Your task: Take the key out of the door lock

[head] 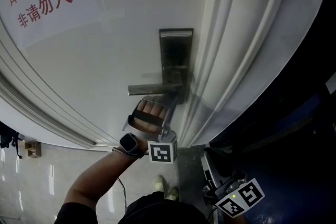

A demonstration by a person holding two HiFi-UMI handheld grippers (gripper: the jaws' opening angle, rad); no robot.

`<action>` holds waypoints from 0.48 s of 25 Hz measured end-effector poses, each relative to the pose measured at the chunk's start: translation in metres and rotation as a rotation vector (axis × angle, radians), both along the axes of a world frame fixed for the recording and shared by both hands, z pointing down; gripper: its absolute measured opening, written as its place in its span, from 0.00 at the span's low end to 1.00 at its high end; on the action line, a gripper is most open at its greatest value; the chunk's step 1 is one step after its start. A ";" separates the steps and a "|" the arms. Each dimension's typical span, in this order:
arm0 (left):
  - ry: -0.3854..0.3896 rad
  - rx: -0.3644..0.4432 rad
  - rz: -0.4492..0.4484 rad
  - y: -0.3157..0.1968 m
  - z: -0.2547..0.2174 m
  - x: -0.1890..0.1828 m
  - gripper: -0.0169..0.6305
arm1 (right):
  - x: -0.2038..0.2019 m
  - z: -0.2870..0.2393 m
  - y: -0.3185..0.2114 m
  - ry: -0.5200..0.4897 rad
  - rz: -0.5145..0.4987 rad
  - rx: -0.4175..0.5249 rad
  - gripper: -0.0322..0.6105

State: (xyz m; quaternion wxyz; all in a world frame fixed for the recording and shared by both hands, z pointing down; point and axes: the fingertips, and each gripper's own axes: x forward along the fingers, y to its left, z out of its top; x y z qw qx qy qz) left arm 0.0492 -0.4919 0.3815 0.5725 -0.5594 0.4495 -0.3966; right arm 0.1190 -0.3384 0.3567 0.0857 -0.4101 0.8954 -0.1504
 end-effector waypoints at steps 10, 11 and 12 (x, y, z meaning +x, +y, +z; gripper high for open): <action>0.025 0.009 -0.025 0.007 0.001 0.002 0.04 | 0.007 -0.002 0.003 -0.011 -0.013 0.008 0.07; 0.029 0.015 -0.023 0.010 0.001 0.002 0.04 | 0.007 -0.003 0.003 -0.012 -0.014 0.009 0.07; 0.033 0.019 -0.024 0.011 0.001 0.002 0.04 | 0.008 -0.004 0.003 -0.012 -0.016 0.012 0.07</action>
